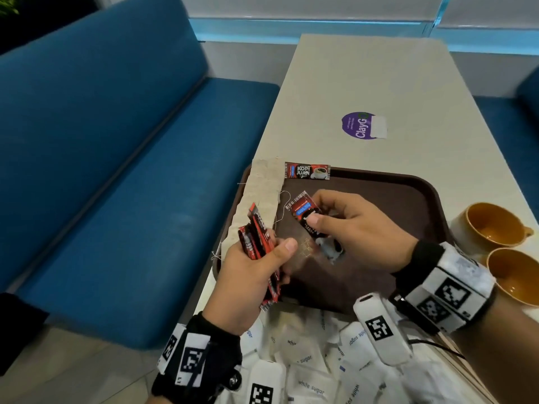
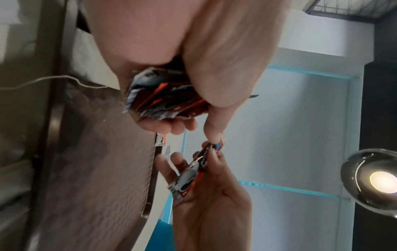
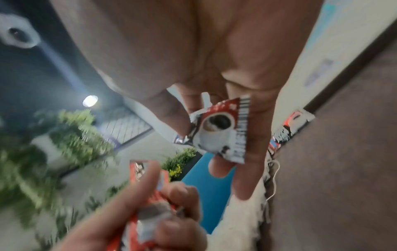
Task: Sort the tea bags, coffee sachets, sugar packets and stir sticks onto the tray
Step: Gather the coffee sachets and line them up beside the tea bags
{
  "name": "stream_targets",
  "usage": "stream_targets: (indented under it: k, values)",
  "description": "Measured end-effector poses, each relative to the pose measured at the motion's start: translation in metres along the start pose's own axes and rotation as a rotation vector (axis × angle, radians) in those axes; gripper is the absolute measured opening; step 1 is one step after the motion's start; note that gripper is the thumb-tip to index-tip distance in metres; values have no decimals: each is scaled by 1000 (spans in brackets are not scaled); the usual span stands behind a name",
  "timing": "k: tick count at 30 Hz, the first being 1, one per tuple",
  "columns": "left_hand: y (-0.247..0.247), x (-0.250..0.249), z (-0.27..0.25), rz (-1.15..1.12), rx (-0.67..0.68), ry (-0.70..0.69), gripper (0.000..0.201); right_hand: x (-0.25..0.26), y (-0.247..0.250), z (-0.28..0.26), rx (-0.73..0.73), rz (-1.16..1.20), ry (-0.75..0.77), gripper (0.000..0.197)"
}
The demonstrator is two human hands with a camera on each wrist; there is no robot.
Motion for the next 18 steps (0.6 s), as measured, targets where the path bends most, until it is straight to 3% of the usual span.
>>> stream_targets:
  k: [3,6,8,14,18]
  values:
    - [6,-4,0,-36,-40,-36,16,7,-10,-5,-7,-115,11,10]
    - [11,-9,1,-25,-83,-64,15,14,-13,-7,41,-221,25,1]
    - [15,-9,3,33,-117,-78,21,14,-10,-7,47,-282,24,8]
    - [24,-6,4,24,-173,-87,26,7,11,-6,-33,-68,30,14]
    - [24,-2,5,-43,-122,-36,22,3,35,7,-121,-61,28,18]
Point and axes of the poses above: each hand's wrist, its own z-axis towards the middle knuckle, its own y-axis out of the back of the hand, x = y × z, the point moved 5 cm from there along z, towards the middle knuckle, and after that the axes turned 11 degrees about x, right-handed, at the moved point
